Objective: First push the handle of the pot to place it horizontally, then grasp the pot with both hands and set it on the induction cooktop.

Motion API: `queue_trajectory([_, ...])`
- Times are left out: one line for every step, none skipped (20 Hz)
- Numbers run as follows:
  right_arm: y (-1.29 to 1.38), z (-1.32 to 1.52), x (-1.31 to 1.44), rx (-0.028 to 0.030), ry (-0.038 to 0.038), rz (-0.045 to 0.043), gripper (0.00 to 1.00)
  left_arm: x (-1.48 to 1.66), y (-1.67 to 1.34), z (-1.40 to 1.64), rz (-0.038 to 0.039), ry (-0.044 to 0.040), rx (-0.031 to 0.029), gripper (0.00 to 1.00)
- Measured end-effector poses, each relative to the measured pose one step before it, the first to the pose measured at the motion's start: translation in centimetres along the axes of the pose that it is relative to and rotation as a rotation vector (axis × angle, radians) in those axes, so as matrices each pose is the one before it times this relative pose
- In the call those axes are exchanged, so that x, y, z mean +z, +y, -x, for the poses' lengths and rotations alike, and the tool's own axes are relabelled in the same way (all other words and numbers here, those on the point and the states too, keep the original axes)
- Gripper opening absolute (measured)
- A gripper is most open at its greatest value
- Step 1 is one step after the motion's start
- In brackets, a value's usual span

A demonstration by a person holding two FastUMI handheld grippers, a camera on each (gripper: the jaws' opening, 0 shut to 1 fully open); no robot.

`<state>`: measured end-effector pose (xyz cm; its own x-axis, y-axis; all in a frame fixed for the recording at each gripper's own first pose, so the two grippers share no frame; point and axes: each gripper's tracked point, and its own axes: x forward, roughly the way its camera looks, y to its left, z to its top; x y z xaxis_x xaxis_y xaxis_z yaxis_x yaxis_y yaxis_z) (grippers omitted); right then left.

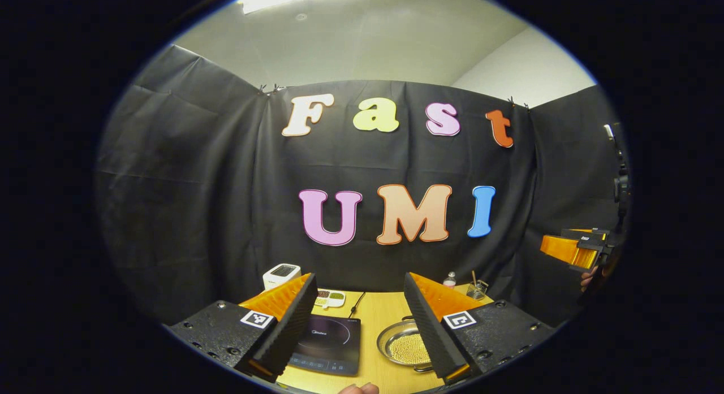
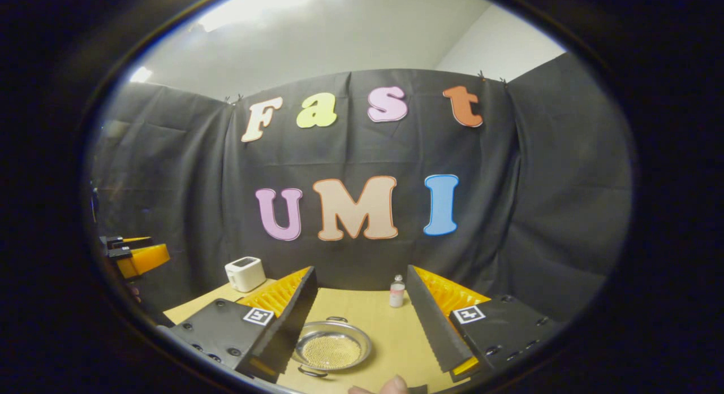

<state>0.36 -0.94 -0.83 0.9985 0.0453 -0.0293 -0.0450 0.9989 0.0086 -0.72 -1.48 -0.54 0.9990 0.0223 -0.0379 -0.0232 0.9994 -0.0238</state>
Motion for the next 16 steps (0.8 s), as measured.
queue_trajectory([-0.252,-0.142,-0.051,0.00106,0.00260,-0.00066,0.96,0.099,-0.104,0.013,0.00282,-0.00026,0.00111,0.89])
queue_trajectory([-0.211,0.104,0.037,0.00011,0.00141,0.00041,0.96,0.045,-0.227,-0.027,0.00296,-0.00183,0.00144,0.94])
queue_trajectory([-0.212,0.004,0.103,0.00190,0.00053,-0.00072,0.96,0.050,-0.232,-0.033,0.00325,0.00131,0.00206,0.89])
queue_trajectory([-0.157,0.013,-0.120,0.00442,0.00050,-0.00251,0.96,-0.207,-0.248,0.061,0.00339,0.00333,0.00182,0.89])
queue_trajectory([-0.162,0.004,0.025,0.00148,-0.00130,-0.00158,0.96,0.106,-0.250,0.002,0.00439,0.00303,0.00085,0.89])
queue_trajectory([-0.200,0.061,0.000,0.00375,-0.00253,0.00194,0.96,-0.121,-0.259,0.030,0.00339,0.00309,0.00068,0.93])
queue_trajectory([-0.108,-0.050,0.107,0.00572,-0.00178,0.00530,0.96,0.038,-0.308,-0.021,0.00266,-0.00031,0.00110,0.89])
queue_trajectory([0.031,-0.025,-0.169,0.00865,-0.00066,0.00726,0.96,0.007,-0.254,-0.017,0.00056,0.00114,0.00188,0.89])
queue_trajectory([0.108,0.027,-0.150,0.01463,0.00573,0.00675,0.96,-0.046,-0.248,0.054,-0.00106,0.00310,0.00327,0.89])
queue_trajectory([-0.011,-0.187,-0.394,0.00604,0.00732,0.00883,0.97,0.013,-0.209,0.060,-0.00019,0.00240,0.00512,0.89])
queue_trajectory([0.037,-0.036,-0.219,0.01232,0.00385,0.00923,0.92,-0.077,-0.234,0.028,0.00086,0.00411,0.00599,0.89])
queue_trajectory([0.047,-0.143,-0.196,0.00930,0.00235,0.00681,0.87,-0.076,-0.116,0.179,-0.00103,0.00297,0.00826,0.89])
queue_trajectory([0.127,-0.191,-0.085,0.01459,0.00136,0.00210,0.88,0.100,-0.102,0.154,-0.00447,0.00356,0.00797,0.89])
queue_trajectory([0.477,-0.088,-0.308,0.02722,0.00087,-0.00290,0.81,-0.145,-0.089,0.161,-0.00766,0.00428,0.00937,0.89])
queue_trajectory([0.436,-0.226,-0.139,0.01894,-0.00423,-0.00068,0.81,0.034,-0.139,0.221,-0.00933,0.00379,0.00768,0.89])
queue_trajectory([-0.065,0.037,-0.015,0.01420,-0.00769,0.00525,0.72,0.081,-0.155,0.166,-0.00901,-0.00351,0.00525,0.89])
